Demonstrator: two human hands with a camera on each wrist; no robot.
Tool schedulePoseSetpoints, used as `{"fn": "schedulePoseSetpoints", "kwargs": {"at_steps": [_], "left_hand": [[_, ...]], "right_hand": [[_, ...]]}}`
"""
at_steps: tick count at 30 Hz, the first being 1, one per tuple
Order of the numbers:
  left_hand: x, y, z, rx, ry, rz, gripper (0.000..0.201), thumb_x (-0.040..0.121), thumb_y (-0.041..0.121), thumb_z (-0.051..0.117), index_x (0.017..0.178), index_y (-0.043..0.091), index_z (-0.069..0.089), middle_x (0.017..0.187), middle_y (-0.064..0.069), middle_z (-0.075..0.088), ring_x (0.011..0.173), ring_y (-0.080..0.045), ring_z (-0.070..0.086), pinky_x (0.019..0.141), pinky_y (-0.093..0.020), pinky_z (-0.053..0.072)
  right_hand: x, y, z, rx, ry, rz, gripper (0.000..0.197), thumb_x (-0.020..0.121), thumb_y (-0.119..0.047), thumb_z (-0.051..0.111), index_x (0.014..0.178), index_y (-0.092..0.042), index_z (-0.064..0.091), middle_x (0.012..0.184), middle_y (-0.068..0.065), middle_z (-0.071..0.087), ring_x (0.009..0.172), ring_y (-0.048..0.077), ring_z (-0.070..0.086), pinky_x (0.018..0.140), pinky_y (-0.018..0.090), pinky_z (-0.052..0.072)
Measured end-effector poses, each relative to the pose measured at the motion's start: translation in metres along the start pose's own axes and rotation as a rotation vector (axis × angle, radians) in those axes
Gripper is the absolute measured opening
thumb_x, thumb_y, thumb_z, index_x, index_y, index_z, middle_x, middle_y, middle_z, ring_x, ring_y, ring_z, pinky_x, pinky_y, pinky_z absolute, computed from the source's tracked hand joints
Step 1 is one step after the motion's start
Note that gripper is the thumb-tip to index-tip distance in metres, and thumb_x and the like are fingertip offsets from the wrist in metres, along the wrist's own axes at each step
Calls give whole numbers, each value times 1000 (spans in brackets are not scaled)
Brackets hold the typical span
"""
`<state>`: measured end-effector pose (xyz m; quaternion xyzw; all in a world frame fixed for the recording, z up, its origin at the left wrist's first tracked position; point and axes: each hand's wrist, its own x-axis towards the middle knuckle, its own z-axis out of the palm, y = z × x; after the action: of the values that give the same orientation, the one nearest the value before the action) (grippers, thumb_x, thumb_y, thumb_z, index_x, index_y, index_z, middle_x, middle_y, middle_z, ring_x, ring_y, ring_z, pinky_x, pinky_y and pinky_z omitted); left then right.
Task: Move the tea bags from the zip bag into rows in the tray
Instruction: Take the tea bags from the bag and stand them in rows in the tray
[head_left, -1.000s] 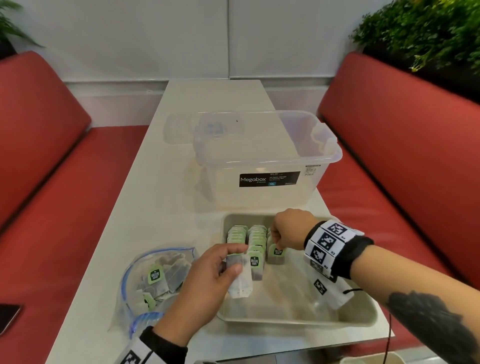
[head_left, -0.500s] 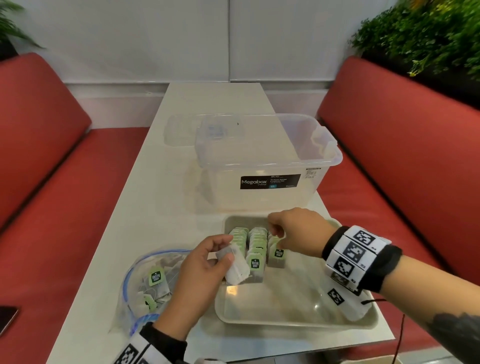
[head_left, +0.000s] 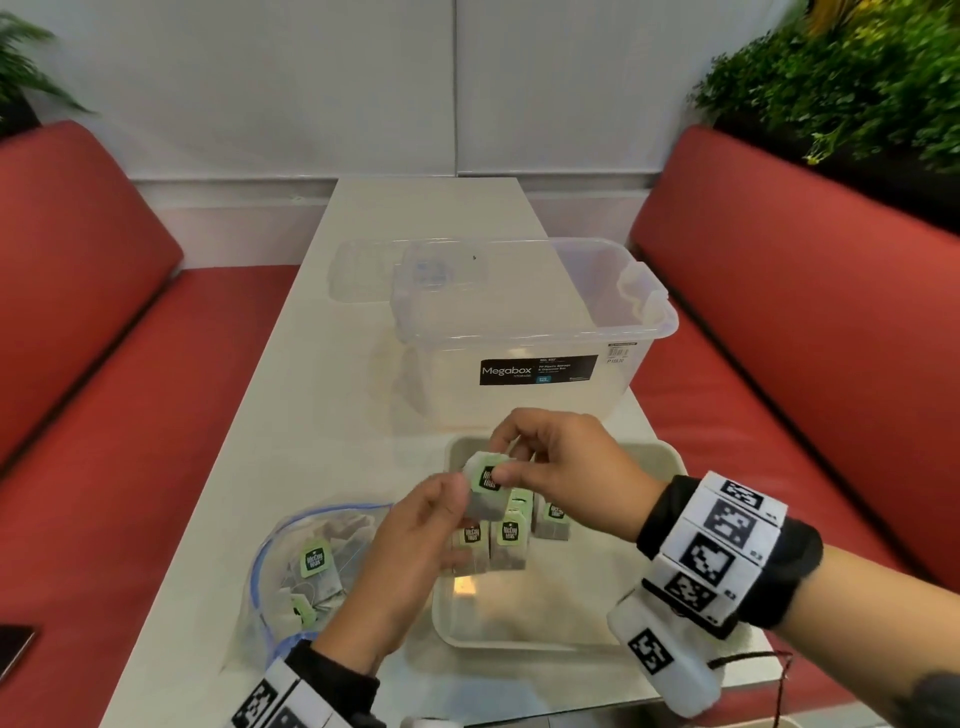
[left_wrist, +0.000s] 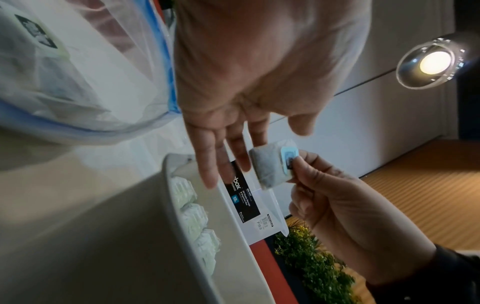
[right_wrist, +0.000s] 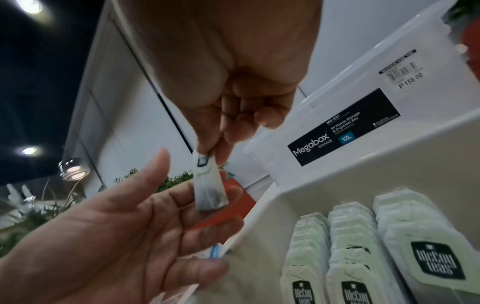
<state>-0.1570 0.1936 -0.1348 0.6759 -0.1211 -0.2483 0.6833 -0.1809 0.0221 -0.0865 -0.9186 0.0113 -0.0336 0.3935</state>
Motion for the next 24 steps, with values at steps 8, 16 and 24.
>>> {"fn": "schedulePoseSetpoints", "kwargs": {"at_steps": [8, 16, 24], "left_hand": [[2, 5, 4, 255, 154, 173, 18, 82, 22, 69, 85, 39, 62, 82, 8, 69, 72, -17, 69, 71, -44, 56], [4, 2, 12, 494, 84, 197, 7, 84, 33, 65, 79, 32, 69, 79, 12, 72, 78, 6, 64, 67, -5, 41], [-4, -6, 7, 630, 143, 200, 31, 77, 20, 74, 93, 43, 62, 77, 21, 54, 73, 3, 53, 63, -2, 36]], "right_hand": [[-6, 0, -2, -7, -41, 23, 13, 84, -21, 69, 79, -27, 59, 70, -13, 57, 56, -9, 52, 53, 8, 36], [-8, 2, -16, -117, -120, 4, 12, 81, -22, 72, 76, -30, 65, 72, -11, 65, 59, -5, 53, 58, 11, 37], [4, 21, -27, -618, -347, 93, 4, 84, -22, 64, 86, -23, 66, 77, -9, 62, 77, 13, 55, 58, 22, 39]]}}
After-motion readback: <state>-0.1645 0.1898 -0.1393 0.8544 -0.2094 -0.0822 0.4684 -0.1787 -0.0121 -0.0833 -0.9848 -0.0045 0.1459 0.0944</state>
